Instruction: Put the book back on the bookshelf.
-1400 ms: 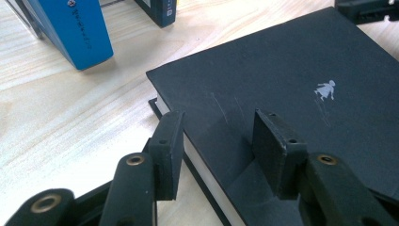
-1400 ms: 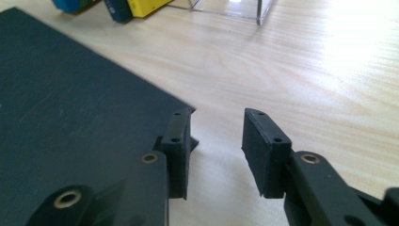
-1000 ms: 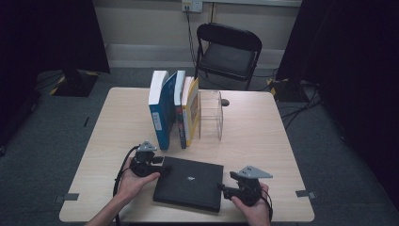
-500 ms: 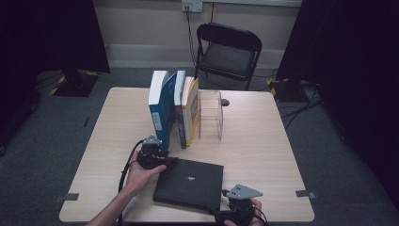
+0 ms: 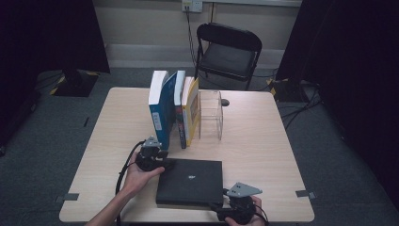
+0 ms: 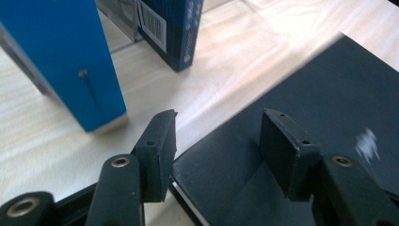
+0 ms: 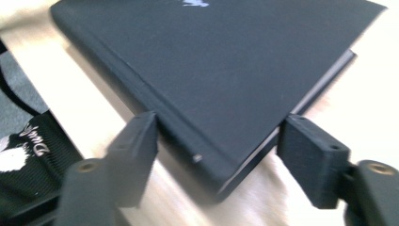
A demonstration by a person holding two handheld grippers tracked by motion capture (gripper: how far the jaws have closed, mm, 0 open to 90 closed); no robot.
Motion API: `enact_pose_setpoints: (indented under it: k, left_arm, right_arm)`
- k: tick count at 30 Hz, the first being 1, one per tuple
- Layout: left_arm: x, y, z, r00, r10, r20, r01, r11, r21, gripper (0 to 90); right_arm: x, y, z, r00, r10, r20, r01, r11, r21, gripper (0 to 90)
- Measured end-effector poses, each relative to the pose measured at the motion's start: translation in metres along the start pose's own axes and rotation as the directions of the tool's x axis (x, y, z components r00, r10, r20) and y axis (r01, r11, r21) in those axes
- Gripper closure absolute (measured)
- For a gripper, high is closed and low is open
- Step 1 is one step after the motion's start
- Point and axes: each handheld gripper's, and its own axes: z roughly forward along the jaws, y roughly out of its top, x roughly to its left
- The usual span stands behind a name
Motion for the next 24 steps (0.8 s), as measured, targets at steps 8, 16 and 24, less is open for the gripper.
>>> enact_pose_setpoints:
  k: [8, 16, 24]
  left_arm:
    - [-0.011, -0.011, -0.014, 1.0, 0.009, 0.002, -0.009, 0.9993, 0.037, 45.9]
    - [-0.028, -0.027, -0.03, 0.9987, 0.03, 0.041, -0.033, 0.9968, 0.073, 45.2]
    - [-0.05, -0.043, -0.042, 0.9935, 0.027, 0.11, -0.039, 0.9934, 0.108, 44.3]
  right_arm:
    - [-0.012, 0.002, -0.006, 0.9987, 0.033, 0.039, -0.033, 0.999, -0.013, 37.6]
    - [-0.03, 0.005, -0.008, 0.9922, 0.076, 0.099, -0.072, 0.997, -0.039, 41.1]
    - [-0.049, 0.017, -0.002, 0.9795, 0.109, 0.17, -0.102, 0.994, -0.051, 43.8]
